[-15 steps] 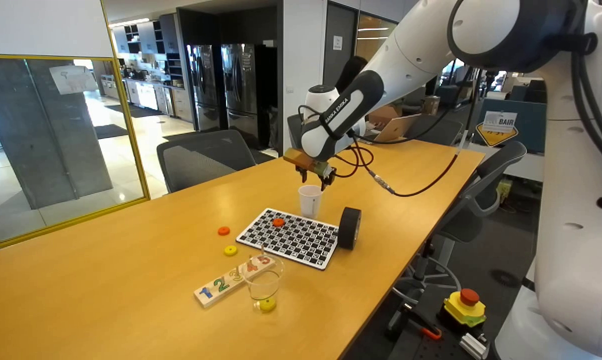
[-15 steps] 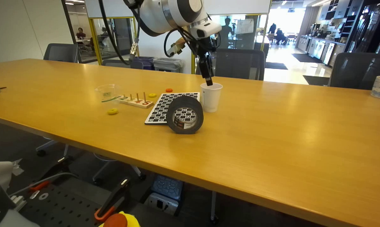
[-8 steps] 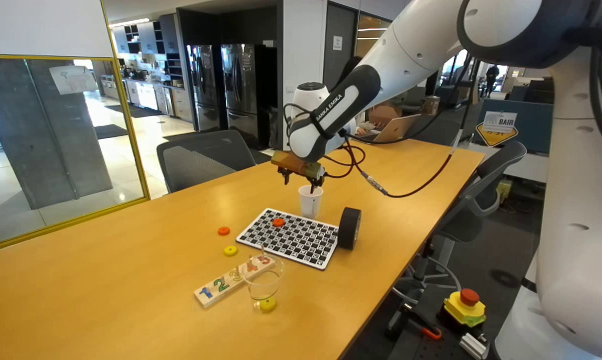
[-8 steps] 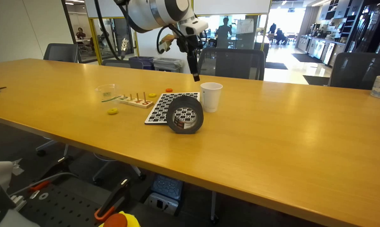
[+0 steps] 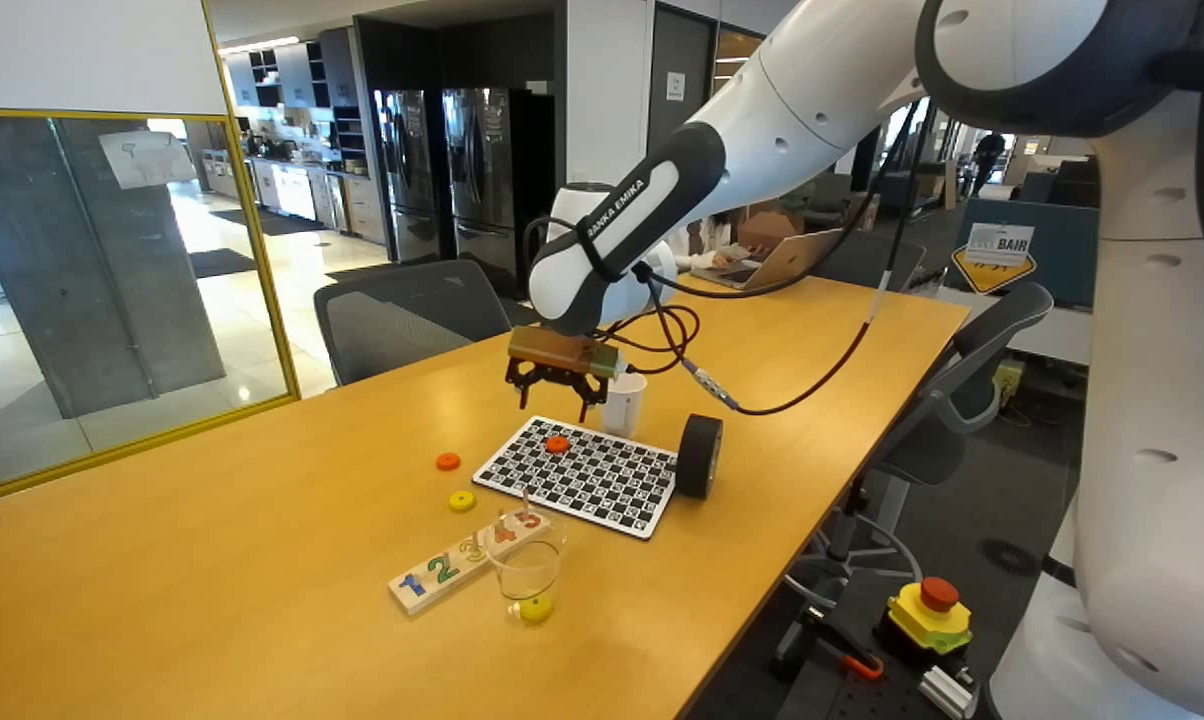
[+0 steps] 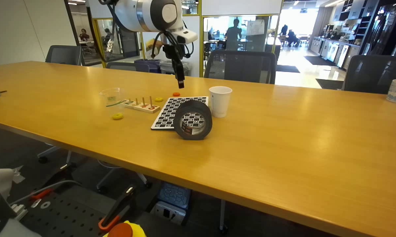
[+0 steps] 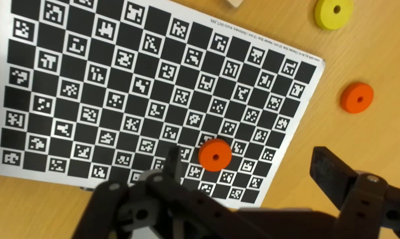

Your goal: Pick up the yellow objects from the table and put them in the colorless cup, then pick up the orange objects from the table and put them in the white cup

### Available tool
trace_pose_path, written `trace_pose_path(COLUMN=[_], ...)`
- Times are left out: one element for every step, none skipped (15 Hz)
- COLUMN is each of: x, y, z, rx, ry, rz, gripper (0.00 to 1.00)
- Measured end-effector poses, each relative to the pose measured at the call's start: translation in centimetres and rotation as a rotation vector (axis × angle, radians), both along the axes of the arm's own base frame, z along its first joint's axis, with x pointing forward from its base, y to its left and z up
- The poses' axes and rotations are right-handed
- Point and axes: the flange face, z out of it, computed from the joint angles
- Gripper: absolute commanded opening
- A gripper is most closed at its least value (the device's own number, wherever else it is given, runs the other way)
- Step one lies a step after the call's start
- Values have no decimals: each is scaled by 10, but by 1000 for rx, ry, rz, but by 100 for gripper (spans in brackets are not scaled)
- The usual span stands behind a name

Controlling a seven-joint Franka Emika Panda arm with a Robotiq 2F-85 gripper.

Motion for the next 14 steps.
trace_pose_path(x=[1,2,4,6,8,11,14,18,21,25,29,33,37,41], y=[0,-1,-2,-5,-8,-12,-16,-21,-26,-31,-36,-40,-43,-46], z=[-5,-11,-17,-22,-27,-31,-34,-38,-40,-43,-46,-49,-52,-56], rx=[6,8,7,5,3,1,-2,-4,-8,-11,-14,-18,-21,-23], ry=[18,36,53,69,82,92,99,106,111,118,124,130,135,141], rz=[15,26,34,37,38,35,31,24,17,10,3,-2,-7,-10], gripper=[100,100,100,100,100,100,100,100,100,100,100,100,100,100])
